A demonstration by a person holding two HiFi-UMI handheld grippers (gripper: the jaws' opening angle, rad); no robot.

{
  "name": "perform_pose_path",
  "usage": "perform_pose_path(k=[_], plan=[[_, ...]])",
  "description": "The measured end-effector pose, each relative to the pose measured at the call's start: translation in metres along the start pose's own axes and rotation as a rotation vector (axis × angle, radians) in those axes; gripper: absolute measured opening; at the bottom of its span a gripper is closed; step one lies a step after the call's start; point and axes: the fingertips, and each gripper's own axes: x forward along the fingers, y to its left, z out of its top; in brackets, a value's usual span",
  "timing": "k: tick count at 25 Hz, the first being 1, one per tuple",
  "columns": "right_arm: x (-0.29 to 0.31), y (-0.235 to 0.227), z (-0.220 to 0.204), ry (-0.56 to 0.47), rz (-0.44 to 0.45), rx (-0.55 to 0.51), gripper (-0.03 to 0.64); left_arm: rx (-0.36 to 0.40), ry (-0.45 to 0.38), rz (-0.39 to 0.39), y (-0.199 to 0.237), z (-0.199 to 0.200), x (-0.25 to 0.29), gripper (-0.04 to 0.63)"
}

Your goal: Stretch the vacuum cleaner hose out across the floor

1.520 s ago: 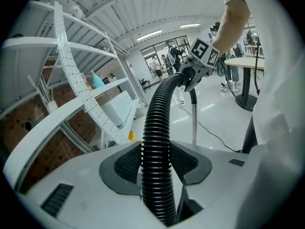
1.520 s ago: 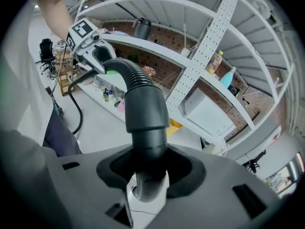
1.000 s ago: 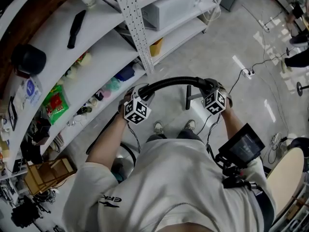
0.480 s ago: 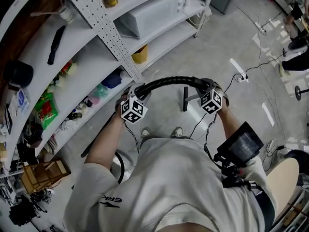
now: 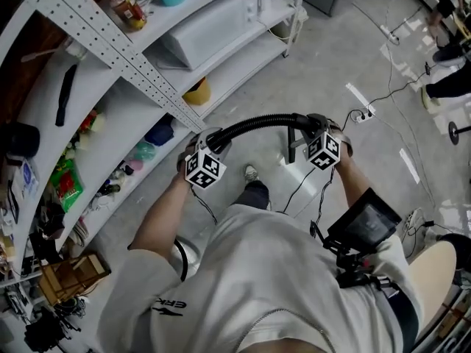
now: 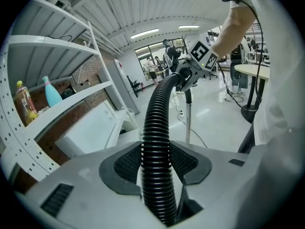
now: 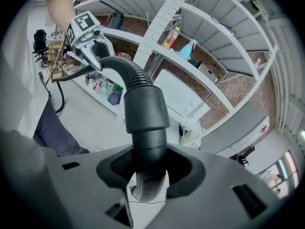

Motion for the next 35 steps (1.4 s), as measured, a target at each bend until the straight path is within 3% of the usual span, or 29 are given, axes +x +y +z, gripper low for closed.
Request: perform_pose_path(k=[8,17,25,35], plan=[[0.037,-0.053,-0.027,0.047,0.009,0.034,0.16,-0.002,-0.024,-0.08,0.029,0.026,0.065,0.181],[0.06,-0.107,-0.046,0.087,-0.018,0.056,0.16,0.013,-0.042,-0.116,0.06,0.06,0.116,0.181],[0.079,-0.158,-0.065,0.067,0.003,0.025,0.16,-0.027,-0.025,-0.072,0.071,0.089,0.158,0.181],[0.093,-0.237,-0.13,0.031,0.059,-0.028,0.16,-0.096,0.025,-0.004,0.057,0.156,0.229,0.181]])
